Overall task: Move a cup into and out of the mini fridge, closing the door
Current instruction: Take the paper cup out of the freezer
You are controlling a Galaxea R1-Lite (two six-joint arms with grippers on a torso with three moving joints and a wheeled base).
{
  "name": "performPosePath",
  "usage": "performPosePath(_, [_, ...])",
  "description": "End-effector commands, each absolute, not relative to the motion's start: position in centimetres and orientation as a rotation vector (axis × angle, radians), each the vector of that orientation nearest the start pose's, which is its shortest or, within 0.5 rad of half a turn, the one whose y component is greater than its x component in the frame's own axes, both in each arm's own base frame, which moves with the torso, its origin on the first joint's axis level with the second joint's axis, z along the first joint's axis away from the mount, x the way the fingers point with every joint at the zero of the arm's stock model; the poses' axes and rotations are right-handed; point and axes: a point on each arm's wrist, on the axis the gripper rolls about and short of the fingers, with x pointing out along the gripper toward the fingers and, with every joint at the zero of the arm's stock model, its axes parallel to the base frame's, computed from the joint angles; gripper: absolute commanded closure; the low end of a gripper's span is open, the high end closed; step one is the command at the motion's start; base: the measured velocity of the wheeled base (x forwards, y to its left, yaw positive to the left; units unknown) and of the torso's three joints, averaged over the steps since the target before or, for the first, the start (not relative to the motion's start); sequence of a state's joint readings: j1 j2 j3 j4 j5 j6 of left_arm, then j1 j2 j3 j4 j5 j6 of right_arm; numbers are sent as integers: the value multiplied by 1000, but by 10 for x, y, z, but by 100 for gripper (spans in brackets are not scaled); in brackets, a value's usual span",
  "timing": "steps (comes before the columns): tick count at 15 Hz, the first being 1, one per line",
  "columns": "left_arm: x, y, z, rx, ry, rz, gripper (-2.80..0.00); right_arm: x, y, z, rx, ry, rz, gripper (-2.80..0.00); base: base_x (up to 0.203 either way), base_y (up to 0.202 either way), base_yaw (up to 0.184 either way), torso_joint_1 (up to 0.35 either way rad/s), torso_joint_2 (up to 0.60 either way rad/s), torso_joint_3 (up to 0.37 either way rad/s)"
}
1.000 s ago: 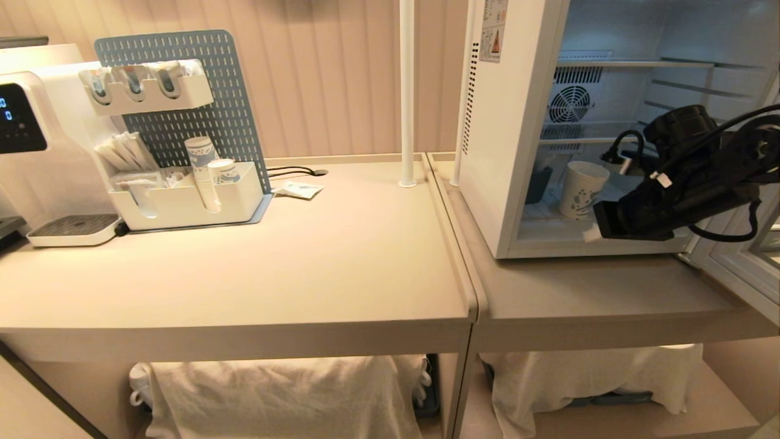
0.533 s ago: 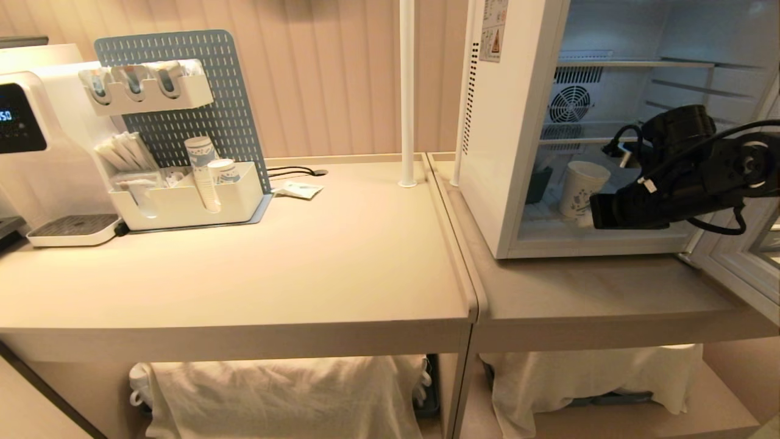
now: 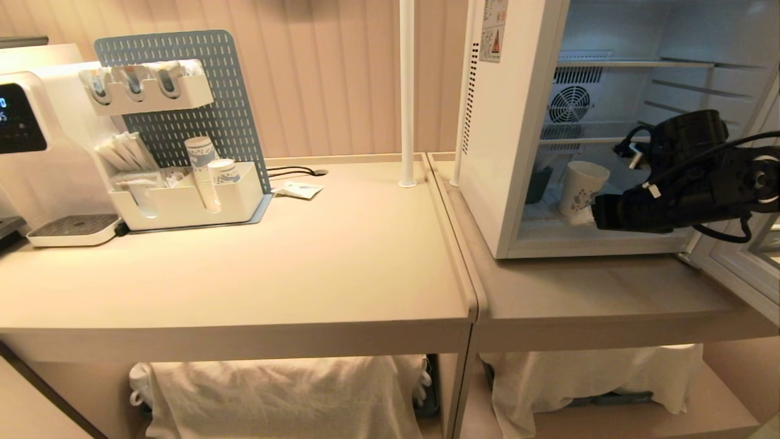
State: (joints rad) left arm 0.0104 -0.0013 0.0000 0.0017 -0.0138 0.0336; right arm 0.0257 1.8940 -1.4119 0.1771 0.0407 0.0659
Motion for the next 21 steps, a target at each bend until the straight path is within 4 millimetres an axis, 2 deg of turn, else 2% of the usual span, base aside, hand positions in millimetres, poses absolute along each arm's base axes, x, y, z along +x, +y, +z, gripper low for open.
performPosePath(1, [-23, -1, 75, 34, 1, -3, 0, 371, 11, 202, 66, 627, 43, -280, 0, 0, 0, 0, 0, 0])
performPosePath(11, [-23, -1, 75, 34, 1, -3, 0, 409, 10, 182, 28, 472, 40, -280, 0, 0, 0, 0, 0, 0])
performPosePath(16, [-23, -1, 75, 34, 1, -3, 0, 431, -5, 176, -14, 398, 13, -280, 0, 0, 0, 0, 0, 0])
performPosePath(21, [-23, -1, 75, 34, 2, -3, 0, 437, -17, 172, -23, 396, -11, -280, 0, 0, 0, 0, 0, 0])
